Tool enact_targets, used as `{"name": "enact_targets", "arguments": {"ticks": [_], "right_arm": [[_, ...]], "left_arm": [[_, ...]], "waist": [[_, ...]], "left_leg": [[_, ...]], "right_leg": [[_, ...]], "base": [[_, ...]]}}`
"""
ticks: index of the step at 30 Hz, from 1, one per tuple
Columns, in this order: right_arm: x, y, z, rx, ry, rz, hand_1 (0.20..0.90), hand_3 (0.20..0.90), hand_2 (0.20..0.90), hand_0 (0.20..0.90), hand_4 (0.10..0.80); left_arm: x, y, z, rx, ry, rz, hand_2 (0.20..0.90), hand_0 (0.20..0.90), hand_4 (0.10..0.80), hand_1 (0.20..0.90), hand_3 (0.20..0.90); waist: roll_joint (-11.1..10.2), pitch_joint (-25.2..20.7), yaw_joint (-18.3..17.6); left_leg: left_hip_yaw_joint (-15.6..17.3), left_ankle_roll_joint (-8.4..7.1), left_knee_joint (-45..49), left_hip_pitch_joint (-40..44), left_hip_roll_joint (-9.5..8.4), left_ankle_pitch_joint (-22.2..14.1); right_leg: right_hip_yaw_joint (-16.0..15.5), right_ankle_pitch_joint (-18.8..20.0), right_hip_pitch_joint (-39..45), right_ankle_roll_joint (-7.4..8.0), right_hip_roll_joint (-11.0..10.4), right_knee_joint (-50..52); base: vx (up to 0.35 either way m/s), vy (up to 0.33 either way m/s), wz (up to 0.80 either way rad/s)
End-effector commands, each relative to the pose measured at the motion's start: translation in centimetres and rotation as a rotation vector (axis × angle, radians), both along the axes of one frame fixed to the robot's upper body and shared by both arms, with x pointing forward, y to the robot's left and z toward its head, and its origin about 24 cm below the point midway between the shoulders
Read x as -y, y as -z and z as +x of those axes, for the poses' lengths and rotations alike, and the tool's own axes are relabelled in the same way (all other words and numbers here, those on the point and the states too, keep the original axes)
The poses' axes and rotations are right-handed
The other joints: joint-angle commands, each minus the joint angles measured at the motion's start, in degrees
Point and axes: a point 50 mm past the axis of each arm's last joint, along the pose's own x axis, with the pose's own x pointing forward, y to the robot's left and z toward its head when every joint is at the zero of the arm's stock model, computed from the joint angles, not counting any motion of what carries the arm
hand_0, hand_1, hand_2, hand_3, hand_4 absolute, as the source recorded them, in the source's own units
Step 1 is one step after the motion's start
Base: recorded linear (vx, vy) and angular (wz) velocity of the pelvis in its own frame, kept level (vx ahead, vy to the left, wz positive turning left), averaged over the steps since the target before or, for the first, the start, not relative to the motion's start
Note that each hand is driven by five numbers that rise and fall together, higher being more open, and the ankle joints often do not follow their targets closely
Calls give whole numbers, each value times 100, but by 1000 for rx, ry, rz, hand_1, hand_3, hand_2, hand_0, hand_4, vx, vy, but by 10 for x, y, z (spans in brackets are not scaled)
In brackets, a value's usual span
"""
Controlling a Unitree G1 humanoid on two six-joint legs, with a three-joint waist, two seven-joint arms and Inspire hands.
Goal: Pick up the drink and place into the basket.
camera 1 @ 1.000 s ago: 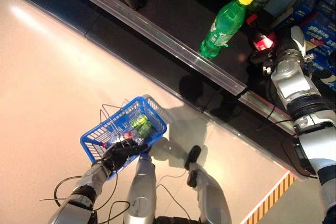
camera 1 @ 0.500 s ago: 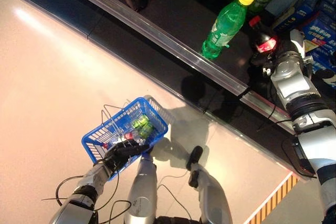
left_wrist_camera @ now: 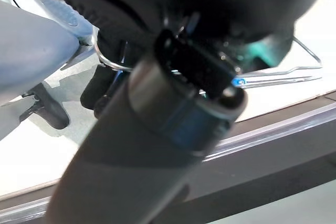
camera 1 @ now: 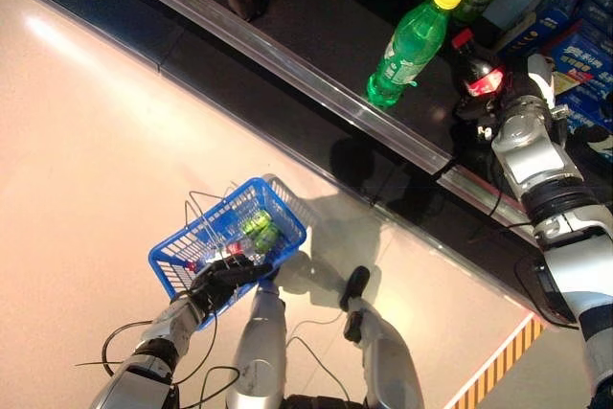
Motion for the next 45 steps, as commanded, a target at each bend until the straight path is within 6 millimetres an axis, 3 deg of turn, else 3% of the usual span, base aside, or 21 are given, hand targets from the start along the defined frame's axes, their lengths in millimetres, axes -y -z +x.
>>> {"name": "enact_targets", "arguments": {"ticks": [1,5,14,27,38,45], "right_arm": [[-13,-10,-2,112,-116,121,300,200,300,300,100],[-14,-6,-6,137,-152,146,300,200,300,300,100],[-22,30,-36,182,-265,208,300,200,300,300,100],[-33,61,-68,193,-369,225,300,200,300,300,100],[-35,58,-85,233,-462,196,300,200,300,300,100],[-41,45,-99,297,-576,180,300,200,300,300,100]], "left_arm": [[17,2,-9,92,66,-107,300,300,100,300,200],[16,5,-14,89,49,-116,300,300,100,300,200],[9,25,-47,26,-23,-132,300,300,100,300,200],[9,39,-70,-28,-73,-145,300,300,100,300,200],[8,47,-86,-64,-119,-152,300,300,100,300,200],[4,50,-94,-74,-163,-165,300,300,100,300,200]], "waist": [[68,-64,-18],[39,-224,-83],[-16,-1127,-340],[30,-1989,-525],[81,-2359,-554],[112,-2531,-626]], "left_leg": [[403,541,-294,235,-155,87],[451,515,-563,461,-133,131],[740,376,-1657,1394,-23,427],[1006,385,-1777,1904,2,290],[1085,375,-1777,2109,13,223],[1079,353,-1777,2196,14,198]], "right_leg": [[443,-92,107,30,117,196],[513,-41,269,61,147,2],[595,251,991,242,144,-807],[541,335,1521,318,58,-1145],[498,316,1775,328,17,-1262],[559,288,1882,321,20,-1309]], "base": [[7,19,-5],[37,35,-10],[89,54,-9],[57,31,-7],[30,17,-3],[0,0,0]]}}
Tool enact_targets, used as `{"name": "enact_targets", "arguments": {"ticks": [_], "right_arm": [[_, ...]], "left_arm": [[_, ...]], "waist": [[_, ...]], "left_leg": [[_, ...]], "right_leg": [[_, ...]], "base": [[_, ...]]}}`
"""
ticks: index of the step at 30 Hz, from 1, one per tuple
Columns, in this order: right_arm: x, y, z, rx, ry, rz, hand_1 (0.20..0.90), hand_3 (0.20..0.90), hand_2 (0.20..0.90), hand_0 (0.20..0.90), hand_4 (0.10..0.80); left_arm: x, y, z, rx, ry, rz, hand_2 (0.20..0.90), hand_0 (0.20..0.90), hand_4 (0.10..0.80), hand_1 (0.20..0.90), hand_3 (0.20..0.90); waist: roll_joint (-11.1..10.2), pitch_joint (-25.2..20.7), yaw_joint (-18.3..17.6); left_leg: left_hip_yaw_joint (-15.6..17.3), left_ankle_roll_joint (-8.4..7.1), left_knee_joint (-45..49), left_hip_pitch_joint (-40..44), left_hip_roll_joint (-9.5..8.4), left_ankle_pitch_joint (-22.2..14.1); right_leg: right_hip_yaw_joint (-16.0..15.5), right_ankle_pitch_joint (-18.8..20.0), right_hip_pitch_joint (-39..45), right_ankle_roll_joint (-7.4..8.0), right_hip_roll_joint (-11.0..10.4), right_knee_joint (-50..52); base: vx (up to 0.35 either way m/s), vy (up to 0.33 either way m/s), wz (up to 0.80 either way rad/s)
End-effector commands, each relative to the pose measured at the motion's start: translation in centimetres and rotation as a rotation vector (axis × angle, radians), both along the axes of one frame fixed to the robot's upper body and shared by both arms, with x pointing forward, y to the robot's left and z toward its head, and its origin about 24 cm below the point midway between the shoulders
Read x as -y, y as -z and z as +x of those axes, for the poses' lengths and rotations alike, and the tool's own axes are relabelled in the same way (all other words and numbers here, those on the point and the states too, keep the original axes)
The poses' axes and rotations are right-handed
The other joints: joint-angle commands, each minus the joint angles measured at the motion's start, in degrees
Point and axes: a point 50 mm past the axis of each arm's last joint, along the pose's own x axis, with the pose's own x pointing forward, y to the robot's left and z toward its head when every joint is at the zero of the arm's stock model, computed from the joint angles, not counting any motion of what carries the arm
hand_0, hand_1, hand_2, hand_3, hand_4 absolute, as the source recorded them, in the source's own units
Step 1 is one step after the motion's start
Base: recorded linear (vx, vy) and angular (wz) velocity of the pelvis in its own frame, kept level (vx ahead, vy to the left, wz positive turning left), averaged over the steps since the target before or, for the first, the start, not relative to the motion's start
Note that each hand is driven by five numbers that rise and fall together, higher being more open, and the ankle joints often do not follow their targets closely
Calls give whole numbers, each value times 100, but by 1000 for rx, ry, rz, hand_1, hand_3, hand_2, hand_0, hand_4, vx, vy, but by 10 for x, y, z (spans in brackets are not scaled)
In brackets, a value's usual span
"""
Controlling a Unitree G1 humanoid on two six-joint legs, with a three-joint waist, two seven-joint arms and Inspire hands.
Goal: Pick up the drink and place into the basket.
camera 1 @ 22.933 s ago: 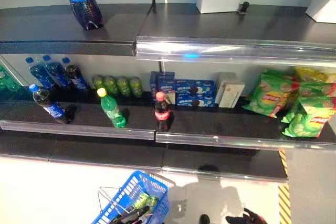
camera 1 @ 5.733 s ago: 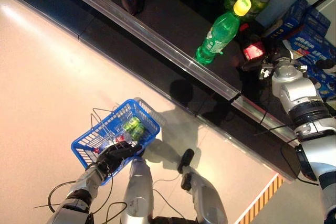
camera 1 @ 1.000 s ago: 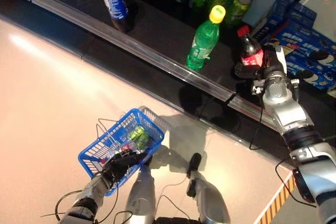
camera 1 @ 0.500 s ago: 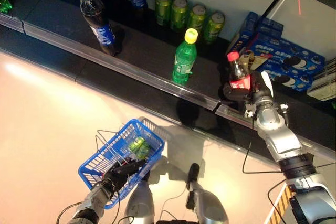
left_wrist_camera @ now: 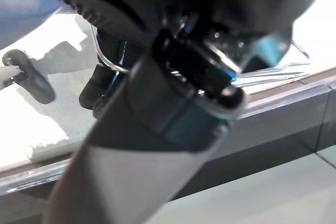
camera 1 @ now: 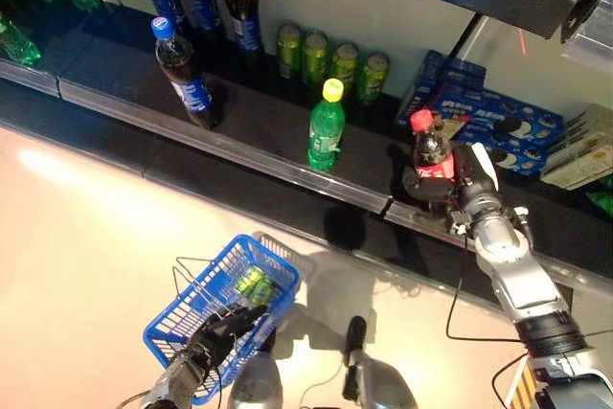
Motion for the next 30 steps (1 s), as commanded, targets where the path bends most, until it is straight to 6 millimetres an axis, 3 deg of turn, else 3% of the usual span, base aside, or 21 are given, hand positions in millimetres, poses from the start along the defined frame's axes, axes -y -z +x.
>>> {"name": "enact_targets", "arguments": {"ticks": [1,21,30], "right_arm": [[-6,-50,-9,310,-102,-35,300,200,300,300,100],[-32,-72,-25,419,-339,5,300,200,300,300,100],[-42,-68,-30,411,-415,20,300,200,300,300,100]], "left_arm": [[-3,-4,-5,101,37,-20,300,300,100,300,200],[-6,-4,-11,129,-31,-52,300,300,100,300,200],[-3,-12,-1,216,-75,-102,300,300,100,300,200]], "waist": [[1,-1718,-14],[17,-1864,25],[22,-1872,70]], "left_leg": [[351,257,-167,78,-79,-93],[300,243,-167,162,-75,-98],[239,245,-167,158,-89,-84]], "right_leg": [[160,-84,197,200,-93,23],[47,-157,347,174,-103,32],[25,-163,378,176,-106,19]], "base": [[0,0,0],[0,0,0],[1,0,0]]}}
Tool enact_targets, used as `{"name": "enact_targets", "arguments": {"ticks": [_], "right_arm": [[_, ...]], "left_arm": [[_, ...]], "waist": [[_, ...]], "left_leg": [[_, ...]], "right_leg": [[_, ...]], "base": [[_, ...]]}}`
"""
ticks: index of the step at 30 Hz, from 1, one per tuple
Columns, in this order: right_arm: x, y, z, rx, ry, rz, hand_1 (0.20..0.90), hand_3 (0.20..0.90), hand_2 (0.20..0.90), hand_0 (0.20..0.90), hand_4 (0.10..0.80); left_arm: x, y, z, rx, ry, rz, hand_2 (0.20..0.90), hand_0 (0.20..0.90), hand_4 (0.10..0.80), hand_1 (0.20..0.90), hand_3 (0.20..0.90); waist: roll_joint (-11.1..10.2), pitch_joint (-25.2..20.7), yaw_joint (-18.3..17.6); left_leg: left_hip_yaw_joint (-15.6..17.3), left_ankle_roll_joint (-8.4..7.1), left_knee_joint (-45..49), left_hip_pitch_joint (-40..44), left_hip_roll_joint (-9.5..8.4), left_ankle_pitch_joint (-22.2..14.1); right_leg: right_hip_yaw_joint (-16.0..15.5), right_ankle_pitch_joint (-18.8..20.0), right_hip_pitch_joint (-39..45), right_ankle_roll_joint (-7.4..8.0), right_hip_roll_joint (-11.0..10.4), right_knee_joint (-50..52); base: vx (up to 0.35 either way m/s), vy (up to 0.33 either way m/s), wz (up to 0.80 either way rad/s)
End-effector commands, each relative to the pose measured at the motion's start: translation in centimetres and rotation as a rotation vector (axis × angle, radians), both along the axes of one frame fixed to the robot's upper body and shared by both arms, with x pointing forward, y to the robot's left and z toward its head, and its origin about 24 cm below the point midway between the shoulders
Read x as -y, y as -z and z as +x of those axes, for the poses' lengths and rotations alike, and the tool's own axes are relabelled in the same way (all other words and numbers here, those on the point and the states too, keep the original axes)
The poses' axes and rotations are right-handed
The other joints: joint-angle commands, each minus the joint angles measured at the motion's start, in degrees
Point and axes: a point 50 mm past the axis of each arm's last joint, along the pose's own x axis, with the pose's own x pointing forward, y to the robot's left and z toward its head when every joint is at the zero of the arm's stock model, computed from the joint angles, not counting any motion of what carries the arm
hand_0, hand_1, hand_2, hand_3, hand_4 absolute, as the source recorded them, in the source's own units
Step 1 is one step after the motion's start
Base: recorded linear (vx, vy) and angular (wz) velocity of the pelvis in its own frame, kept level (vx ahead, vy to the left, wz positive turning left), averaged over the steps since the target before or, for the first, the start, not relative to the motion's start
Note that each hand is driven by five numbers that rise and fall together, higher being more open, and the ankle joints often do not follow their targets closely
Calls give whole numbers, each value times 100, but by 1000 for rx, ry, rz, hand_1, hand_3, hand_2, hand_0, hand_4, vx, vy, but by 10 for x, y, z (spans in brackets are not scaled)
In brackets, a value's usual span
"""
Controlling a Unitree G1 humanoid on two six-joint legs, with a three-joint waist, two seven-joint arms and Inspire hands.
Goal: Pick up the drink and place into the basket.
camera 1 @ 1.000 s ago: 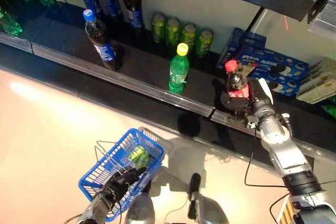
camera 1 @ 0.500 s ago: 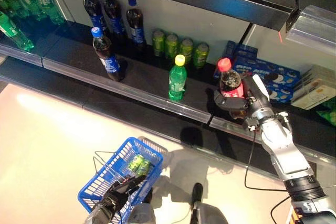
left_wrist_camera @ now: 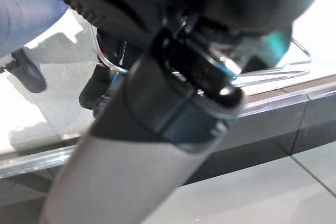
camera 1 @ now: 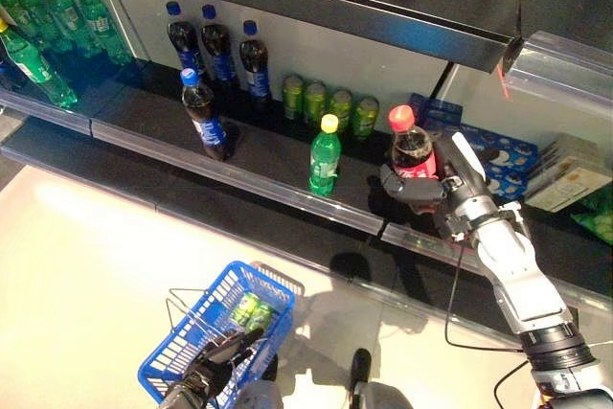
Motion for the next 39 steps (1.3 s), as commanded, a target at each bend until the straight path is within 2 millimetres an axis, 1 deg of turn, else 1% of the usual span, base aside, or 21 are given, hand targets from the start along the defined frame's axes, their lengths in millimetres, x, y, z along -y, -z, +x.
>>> {"name": "enact_targets", "arguments": {"ticks": [1,6,8,10,12,14,15,16,17,19,23,25,26,27,28,31,34,35,37,38,39], "right_arm": [[-23,-57,-15,333,-179,41,300,200,300,300,100],[-27,-51,-15,319,-197,53,300,200,300,300,100],[-32,-49,-15,316,-213,65,300,200,300,300,100],[-35,-48,-15,315,-219,72,300,200,300,300,100],[-42,-46,-14,308,-228,78,300,200,300,300,100],[-44,-43,-13,297,-232,82,300,200,300,300,100],[-48,-41,-11,290,-234,86,300,200,300,300,100],[-48,-41,-11,289,-236,87,300,200,300,300,100],[-53,-39,-10,279,-238,89,300,200,300,300,100],[-54,-39,-9,276,-238,91,300,200,300,300,100],[-55,-38,-9,274,-240,93,300,200,300,300,100],[-67,-37,-6,262,-262,107,300,200,300,300,100],[-69,-37,-6,261,-272,108,300,200,300,300,100],[-72,-36,-6,260,-277,111,300,200,300,300,100],[-73,-36,-6,260,-280,112,300,200,300,300,100],[-78,-34,-6,257,-297,117,300,200,300,300,100],[-81,-34,-6,256,-301,119,300,200,300,300,100],[-83,-34,-6,255,-308,122,300,200,300,300,100],[-86,-32,-6,250,-314,122,300,200,300,300,100],[-86,-32,-6,250,-315,123,300,200,300,300,100],[-89,-31,-6,245,-323,122,300,200,300,300,100]], "left_arm": [[-3,-27,35,310,1,-43,300,300,100,300,200],[-2,-37,42,411,-34,-84,300,300,100,300,200],[-1,-45,48,498,-40,-105,300,300,100,300,200],[0,-50,52,540,-46,-119,300,300,100,300,200],[3,-62,62,631,-42,-147,300,300,100,300,200],[6,-68,66,681,-41,-164,300,300,100,300,200],[8,-77,73,740,-35,-186,300,300,100,300,200],[9,-79,74,750,-34,-189,300,300,100,300,200],[12,-88,81,806,-20,-202,300,300,100,300,200],[15,-95,84,837,-14,-217,300,300,100,300,200],[16,-97,86,851,-13,-219,300,300,100,300,200],[28,-136,104,1016,41,-272,300,300,100,300,200],[30,-142,106,1045,52,-278,300,300,100,300,200],[35,-156,110,1085,72,-303,300,300,100,300,200],[36,-160,111,1097,77,-307,300,300,100,300,200],[48,-186,115,1190,157,-335,300,300,100,300,200],[55,-200,117,1238,208,-348,300,300,100,300,200],[60,-210,117,1272,246,-363,300,300,100,300,200],[67,-222,116,1312,307,-361,300,300,100,300,200],[68,-223,116,1314,313,-361,300,300,100,300,200],[72,-230,115,1341,351,-359,300,300,100,300,200]], "waist": [[-15,-1170,77],[7,-1149,165],[16,-1116,256],[19,-1103,298],[31,-1084,388],[38,-1077,438],[42,-1072,502],[42,-1071,511],[39,-1069,572],[35,-1061,611],[32,-1057,622],[-8,-1043,830],[-16,-1040,863],[-33,-1039,928],[-37,-1040,941],[-70,-1037,1065],[-89,-1040,1139],[-99,-1040,1184],[-107,-1048,1237],[-107,-1049,1238],[-113,-1051,1266]], "left_leg": [[255,237,-22,-3,-85,-147],[218,232,-22,0,-82,-132],[179,234,-22,-11,-86,-117],[149,238,-22,-14,-93,-111],[80,246,-22,-23,-105,-94],[40,246,-22,-28,-109,-84],[-9,243,-22,-42,-112,-68],[-19,243,-22,-45,-113,-65],[-72,246,-22,-50,-119,-55],[-107,249,-22,-54,-124,-47],[-120,249,-22,-55,-126,-44],[-324,254,-22,-87,-156,7],[-355,253,-22,-95,-162,16],[-404,252,-22,-107,-170,28],[-417,251,-22,-111,-172,32],[-514,240,-22,-145,-185,60],[-581,235,-22,-163,-194,78],[-627,233,-22,-172,-200,88],[-688,237,-22,-183,-217,100],[-692,237,-22,-183,-218,101],[-708,236,-22,-190,-221,108]], "right_leg": [[40,-144,275,148,-103,23],[-57,-156,311,148,-118,29],[-157,-170,336,143,-131,40],[-192,-173,351,141,-138,36],[-259,-182,385,131,-145,28],[-293,-190,406,127,-147,29],[-344,-199,427,126,-155,31],[-353,-202,431,125,-156,31],[-399,-215,456,115,-158,34],[-428,-223,476,110,-158,35],[-438,-226,485,108,-158,35],[-575,-273,563,73,-138,57],[-597,-277,572,69,-136,57],[-640,-285,591,67,-137,60],[-650,-287,595,66,-137,59],[-751,-305,645,62,-131,47],[-811,-315,674,62,-127,48],[-846,-322,687,62,-125,55],[-883,-333,701,54,-121,63],[-886,-334,703,54,-121,62],[-905,-336,708,55,-122,69]], "base": [[17,-4,7],[14,0,9],[0,0,0],[-5,-2,4],[-2,0,4],[4,5,18],[5,4,28],[10,5,29],[10,3,18],[11,0,14],[9,-2,12],[59,-11,30],[53,-17,28],[24,-12,31],[26,-17,29],[25,-19,23],[29,-20,20],[36,-25,17],[37,-17,11],[41,-13,18],[25,-8,19]]}}
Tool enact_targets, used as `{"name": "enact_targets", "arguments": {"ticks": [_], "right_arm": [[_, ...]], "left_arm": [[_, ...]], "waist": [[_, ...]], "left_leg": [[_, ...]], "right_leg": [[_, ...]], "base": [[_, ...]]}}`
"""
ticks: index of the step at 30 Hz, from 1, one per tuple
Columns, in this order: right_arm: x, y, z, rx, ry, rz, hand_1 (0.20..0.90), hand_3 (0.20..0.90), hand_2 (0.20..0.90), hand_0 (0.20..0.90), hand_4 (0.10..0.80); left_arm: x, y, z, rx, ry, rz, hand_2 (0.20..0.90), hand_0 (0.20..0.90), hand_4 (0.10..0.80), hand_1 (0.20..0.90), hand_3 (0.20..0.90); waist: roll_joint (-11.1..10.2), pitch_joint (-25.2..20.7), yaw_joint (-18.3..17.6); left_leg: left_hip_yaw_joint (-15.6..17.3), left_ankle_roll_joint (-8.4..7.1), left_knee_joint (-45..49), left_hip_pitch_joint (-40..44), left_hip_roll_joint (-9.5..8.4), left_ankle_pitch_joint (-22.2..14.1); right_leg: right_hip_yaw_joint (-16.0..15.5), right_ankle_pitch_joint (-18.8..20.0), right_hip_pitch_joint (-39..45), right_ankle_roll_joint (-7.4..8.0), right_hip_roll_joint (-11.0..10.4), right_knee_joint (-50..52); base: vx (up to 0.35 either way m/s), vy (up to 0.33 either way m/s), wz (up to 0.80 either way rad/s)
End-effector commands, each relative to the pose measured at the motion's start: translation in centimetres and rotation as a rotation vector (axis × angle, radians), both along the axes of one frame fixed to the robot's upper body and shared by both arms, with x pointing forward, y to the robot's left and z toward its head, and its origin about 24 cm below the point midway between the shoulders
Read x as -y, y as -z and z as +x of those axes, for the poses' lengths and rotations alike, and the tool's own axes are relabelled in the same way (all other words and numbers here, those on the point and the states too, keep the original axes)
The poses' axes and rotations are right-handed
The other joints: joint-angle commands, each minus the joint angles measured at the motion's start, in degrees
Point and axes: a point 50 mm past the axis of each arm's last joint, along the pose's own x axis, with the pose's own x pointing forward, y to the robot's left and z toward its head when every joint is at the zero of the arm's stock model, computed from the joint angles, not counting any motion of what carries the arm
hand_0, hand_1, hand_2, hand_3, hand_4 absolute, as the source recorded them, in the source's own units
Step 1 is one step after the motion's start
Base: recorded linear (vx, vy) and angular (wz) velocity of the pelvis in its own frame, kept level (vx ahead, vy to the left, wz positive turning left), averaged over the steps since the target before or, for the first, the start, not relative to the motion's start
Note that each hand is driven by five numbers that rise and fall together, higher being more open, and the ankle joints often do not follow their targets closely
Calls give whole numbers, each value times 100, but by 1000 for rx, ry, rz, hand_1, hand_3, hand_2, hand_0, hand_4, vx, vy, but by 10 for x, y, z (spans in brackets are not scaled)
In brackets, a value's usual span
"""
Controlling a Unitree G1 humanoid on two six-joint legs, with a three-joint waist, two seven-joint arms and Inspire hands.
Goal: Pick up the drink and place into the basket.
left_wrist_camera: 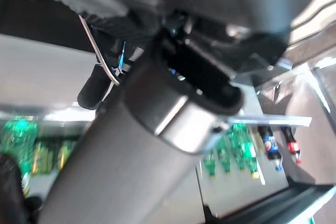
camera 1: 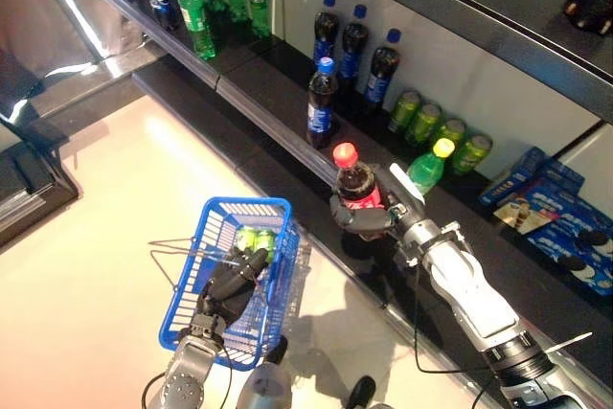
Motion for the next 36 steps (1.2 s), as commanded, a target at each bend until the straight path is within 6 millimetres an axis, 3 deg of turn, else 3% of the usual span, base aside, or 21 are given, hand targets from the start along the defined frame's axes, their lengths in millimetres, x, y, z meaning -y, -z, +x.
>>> {"name": "enact_targets", "arguments": {"ticks": [1,9,15,18,36], "right_arm": [[-23,-65,4,336,-96,115,300,200,300,300,100],[-33,-62,2,333,-144,109,300,200,300,300,100],[-36,-65,3,342,-159,108,300,200,300,300,100],[-45,-69,1,359,-185,107,300,200,300,300,100],[-66,-98,-13,486,-314,102,300,200,300,300,100]], "left_arm": [[28,-124,41,701,213,-1,300,300,100,300,200],[43,-150,33,817,345,19,300,300,100,300,200],[50,-157,29,856,411,27,300,300,100,300,200],[62,-165,24,902,509,62,300,300,100,300,200],[88,-180,13,991,708,55,300,300,100,300,200]], "waist": [[-37,-1067,-1],[-7,-1094,113],[-7,-1108,155],[6,-1118,199],[69,-1157,207]], "left_leg": [[465,272,-24,37,-87,-50],[363,267,-24,11,-114,-16],[323,270,-24,-1,-125,-3],[268,276,-24,-12,-142,12],[207,271,-24,-36,-171,35]], "right_leg": [[96,-60,224,-71,-15,76],[33,-84,260,-62,-21,95],[6,-100,262,-63,-22,119],[0,-118,262,-71,-15,144],[-13,-138,250,-73,-8,171]], "base": [[33,-6,18],[15,2,2],[0,0,0],[18,1,2],[1,-1,3]]}}
